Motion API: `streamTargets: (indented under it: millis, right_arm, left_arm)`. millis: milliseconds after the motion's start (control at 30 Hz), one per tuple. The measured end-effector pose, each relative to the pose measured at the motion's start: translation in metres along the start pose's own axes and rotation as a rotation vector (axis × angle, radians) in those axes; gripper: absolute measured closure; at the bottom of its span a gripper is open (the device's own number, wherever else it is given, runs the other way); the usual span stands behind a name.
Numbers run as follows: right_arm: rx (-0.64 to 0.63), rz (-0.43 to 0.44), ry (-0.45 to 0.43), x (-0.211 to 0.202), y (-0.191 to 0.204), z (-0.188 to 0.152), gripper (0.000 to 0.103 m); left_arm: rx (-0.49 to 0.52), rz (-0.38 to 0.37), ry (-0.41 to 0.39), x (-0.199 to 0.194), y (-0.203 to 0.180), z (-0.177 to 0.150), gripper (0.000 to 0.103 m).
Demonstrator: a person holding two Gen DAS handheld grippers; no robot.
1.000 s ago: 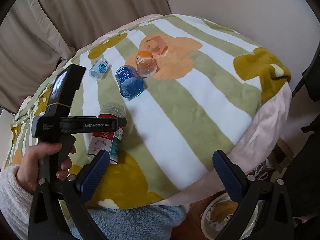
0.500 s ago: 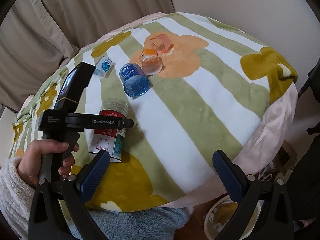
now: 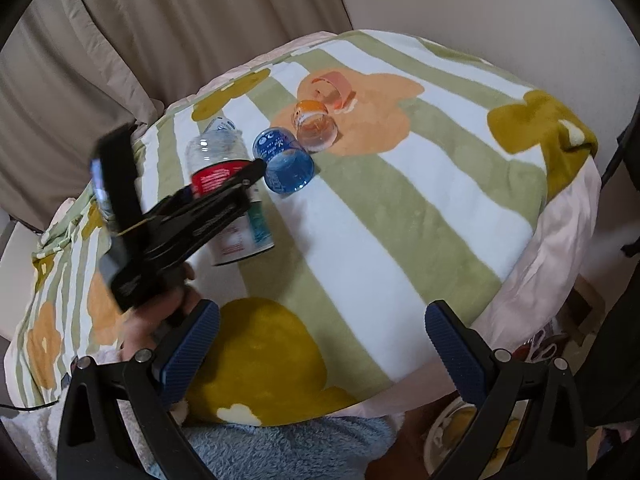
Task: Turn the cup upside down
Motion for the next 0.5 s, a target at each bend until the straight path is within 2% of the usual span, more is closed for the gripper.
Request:
streamTargets:
  millis: [233,400,500]
  right_arm:
    - [0.026,0.019,0.005,0.003,-0.005,-0.004,0.000]
    - [0.028,0.039,0.003,0.004,0.000,-0.006,0.000]
    - [0.030,0.052,-0.001,0.004,0.003,-0.008,0.000]
  left_arm:
    - [0.116,0.015,0.060,-0.009,-0.008,-0.018,0.038]
    - [0.120,-0.016,0.164,-0.021,-0.013,-0.031,0.042]
    - [0.152,-0.004,0.174,-0.025,-0.019,-0.038,0.043]
Point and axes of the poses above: each gripper's, at about its wrist camera, not at the fingertips, and x roughly the way its jaws point, y to its left, z to its top, the point moved 3 cm from there along x, roughly the way its jaws point, and after that the axes turned 1 degree about -z, right-handed, at the moved point
